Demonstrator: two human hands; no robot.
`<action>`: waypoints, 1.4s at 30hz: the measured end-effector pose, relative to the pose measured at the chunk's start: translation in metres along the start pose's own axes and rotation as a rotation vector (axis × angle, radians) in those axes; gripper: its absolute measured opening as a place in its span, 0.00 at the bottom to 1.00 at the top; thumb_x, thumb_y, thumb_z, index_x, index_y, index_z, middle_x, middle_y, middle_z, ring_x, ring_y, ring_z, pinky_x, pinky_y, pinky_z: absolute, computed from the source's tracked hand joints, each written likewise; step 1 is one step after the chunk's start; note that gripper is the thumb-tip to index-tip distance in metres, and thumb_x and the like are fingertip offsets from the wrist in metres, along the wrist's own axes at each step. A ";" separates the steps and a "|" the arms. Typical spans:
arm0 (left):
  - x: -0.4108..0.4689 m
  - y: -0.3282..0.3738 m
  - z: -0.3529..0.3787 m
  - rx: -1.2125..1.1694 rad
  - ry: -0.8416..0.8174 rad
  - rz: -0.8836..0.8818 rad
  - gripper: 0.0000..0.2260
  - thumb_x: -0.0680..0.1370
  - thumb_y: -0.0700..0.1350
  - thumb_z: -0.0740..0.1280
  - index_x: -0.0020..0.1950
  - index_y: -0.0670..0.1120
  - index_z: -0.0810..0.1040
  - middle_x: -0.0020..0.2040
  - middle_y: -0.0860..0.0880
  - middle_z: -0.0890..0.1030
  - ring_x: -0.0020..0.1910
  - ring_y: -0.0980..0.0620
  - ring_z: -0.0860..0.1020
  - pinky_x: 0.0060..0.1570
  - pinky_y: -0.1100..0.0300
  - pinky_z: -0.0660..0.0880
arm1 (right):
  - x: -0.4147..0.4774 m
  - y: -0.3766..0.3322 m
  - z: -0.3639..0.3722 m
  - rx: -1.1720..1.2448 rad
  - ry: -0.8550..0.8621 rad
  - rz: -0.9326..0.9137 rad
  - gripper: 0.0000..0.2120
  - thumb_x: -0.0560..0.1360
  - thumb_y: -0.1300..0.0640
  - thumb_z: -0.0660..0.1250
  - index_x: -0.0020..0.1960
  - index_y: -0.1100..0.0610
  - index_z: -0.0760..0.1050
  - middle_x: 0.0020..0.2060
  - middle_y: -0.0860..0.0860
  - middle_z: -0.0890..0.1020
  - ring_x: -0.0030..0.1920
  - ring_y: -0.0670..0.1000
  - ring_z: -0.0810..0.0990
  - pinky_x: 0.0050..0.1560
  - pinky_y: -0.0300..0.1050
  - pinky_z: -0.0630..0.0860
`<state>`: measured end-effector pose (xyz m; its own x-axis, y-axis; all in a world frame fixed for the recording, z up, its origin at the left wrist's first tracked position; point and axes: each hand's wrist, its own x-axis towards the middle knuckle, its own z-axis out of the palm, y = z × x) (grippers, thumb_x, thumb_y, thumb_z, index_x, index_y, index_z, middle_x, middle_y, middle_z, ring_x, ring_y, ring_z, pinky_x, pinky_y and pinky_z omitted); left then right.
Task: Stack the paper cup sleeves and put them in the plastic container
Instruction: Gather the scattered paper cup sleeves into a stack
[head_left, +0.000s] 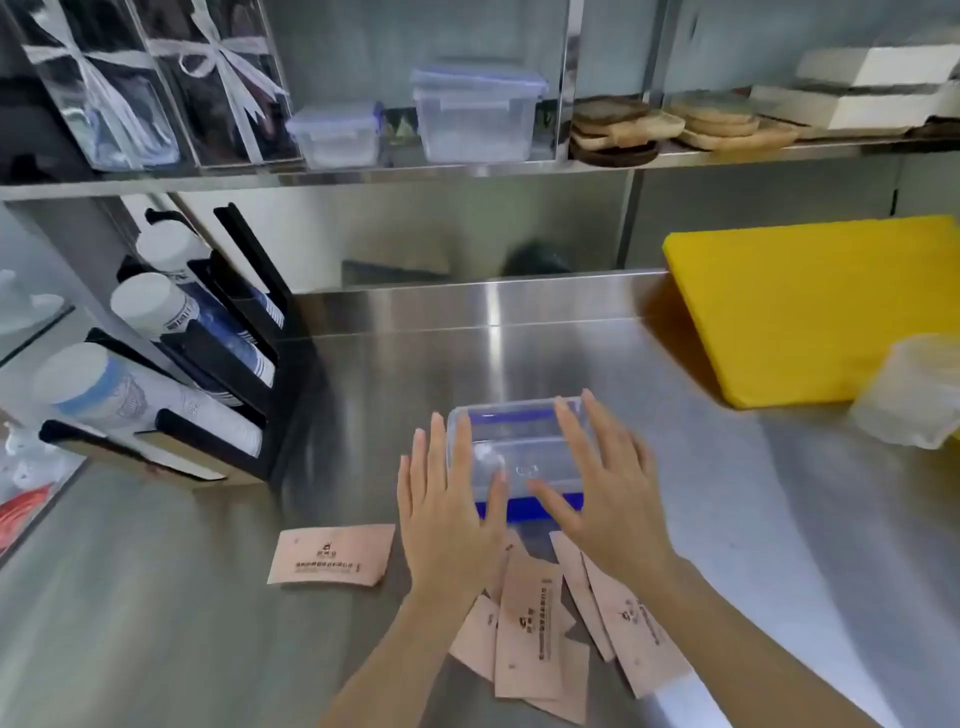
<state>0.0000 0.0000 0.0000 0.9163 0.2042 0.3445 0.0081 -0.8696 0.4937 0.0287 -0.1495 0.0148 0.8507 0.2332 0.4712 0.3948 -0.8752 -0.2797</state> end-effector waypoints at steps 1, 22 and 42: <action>-0.010 -0.002 0.003 -0.035 -0.048 -0.053 0.31 0.73 0.67 0.37 0.73 0.56 0.45 0.75 0.53 0.51 0.75 0.51 0.50 0.73 0.55 0.45 | -0.008 -0.001 0.005 0.020 -0.044 0.012 0.34 0.72 0.34 0.54 0.71 0.52 0.59 0.69 0.57 0.71 0.65 0.55 0.71 0.62 0.55 0.72; -0.074 -0.029 0.037 0.066 -0.449 -0.044 0.21 0.75 0.52 0.60 0.68 0.54 0.66 0.76 0.52 0.56 0.76 0.51 0.46 0.68 0.53 0.33 | -0.059 -0.001 0.037 0.241 -0.772 0.142 0.42 0.67 0.45 0.70 0.74 0.46 0.50 0.67 0.47 0.66 0.69 0.50 0.59 0.68 0.45 0.52; -0.016 -0.046 -0.009 -0.518 -0.449 -0.406 0.07 0.74 0.40 0.66 0.38 0.50 0.74 0.36 0.50 0.79 0.36 0.51 0.76 0.39 0.57 0.72 | -0.037 -0.015 0.034 0.918 -0.378 0.746 0.10 0.74 0.59 0.67 0.36 0.56 0.71 0.36 0.54 0.83 0.37 0.52 0.82 0.36 0.41 0.77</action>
<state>-0.0185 0.0405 -0.0207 0.9564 0.1638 -0.2419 0.2896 -0.4235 0.8583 0.0036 -0.1308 -0.0267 0.9582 0.0466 -0.2823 -0.2610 -0.2620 -0.9291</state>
